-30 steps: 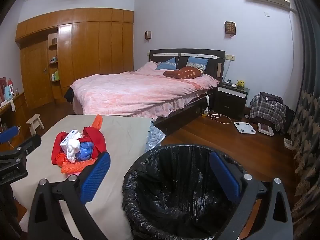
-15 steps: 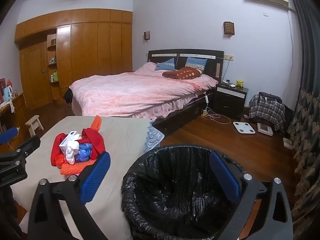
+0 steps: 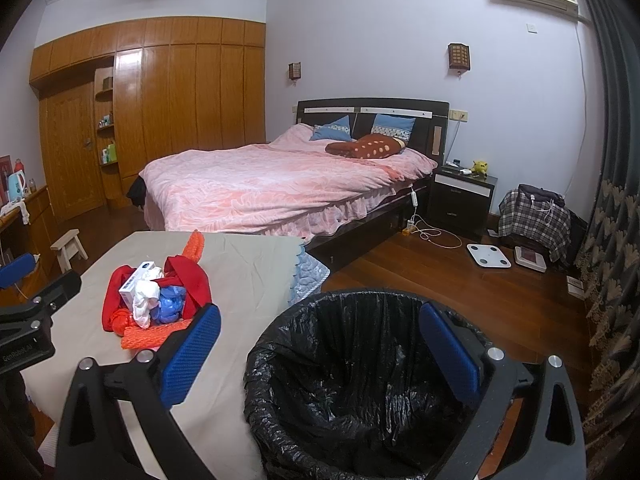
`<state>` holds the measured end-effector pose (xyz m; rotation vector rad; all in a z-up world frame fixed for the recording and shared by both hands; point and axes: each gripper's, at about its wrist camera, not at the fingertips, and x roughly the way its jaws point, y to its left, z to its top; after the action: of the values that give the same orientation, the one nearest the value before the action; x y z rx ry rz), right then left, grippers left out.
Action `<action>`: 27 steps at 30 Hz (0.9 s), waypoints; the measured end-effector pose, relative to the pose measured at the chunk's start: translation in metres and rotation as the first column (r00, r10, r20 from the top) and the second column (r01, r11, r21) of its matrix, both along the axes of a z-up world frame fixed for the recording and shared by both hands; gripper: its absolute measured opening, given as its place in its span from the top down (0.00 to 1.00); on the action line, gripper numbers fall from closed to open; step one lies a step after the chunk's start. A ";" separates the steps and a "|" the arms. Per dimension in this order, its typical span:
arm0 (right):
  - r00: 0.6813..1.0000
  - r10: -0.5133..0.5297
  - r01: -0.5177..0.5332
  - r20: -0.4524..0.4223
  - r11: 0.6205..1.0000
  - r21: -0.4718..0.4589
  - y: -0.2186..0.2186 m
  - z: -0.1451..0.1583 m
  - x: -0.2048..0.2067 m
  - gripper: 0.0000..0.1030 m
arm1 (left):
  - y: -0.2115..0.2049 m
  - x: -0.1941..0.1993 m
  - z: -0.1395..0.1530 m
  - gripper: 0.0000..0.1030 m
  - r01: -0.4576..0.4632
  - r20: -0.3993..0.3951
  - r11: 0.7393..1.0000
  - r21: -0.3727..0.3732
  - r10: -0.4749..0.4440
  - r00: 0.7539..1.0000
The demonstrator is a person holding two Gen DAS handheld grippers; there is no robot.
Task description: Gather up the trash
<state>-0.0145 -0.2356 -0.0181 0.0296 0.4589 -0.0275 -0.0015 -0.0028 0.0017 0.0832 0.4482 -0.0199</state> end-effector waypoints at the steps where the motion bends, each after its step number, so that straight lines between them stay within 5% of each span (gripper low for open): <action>1: 1.000 0.000 0.000 0.001 1.000 0.000 0.000 0.000 0.000 0.06 | 0.000 0.000 0.000 0.05 0.000 0.001 1.000 0.000 0.000 1.000; 27: 1.000 0.000 0.000 -0.001 1.000 0.002 0.000 -0.002 -0.001 0.06 | 0.000 0.000 0.000 0.05 0.000 0.002 1.000 0.001 0.000 1.000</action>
<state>-0.0155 -0.2356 -0.0202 0.0313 0.4602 -0.0274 -0.0017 -0.0032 0.0014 0.0843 0.4466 -0.0195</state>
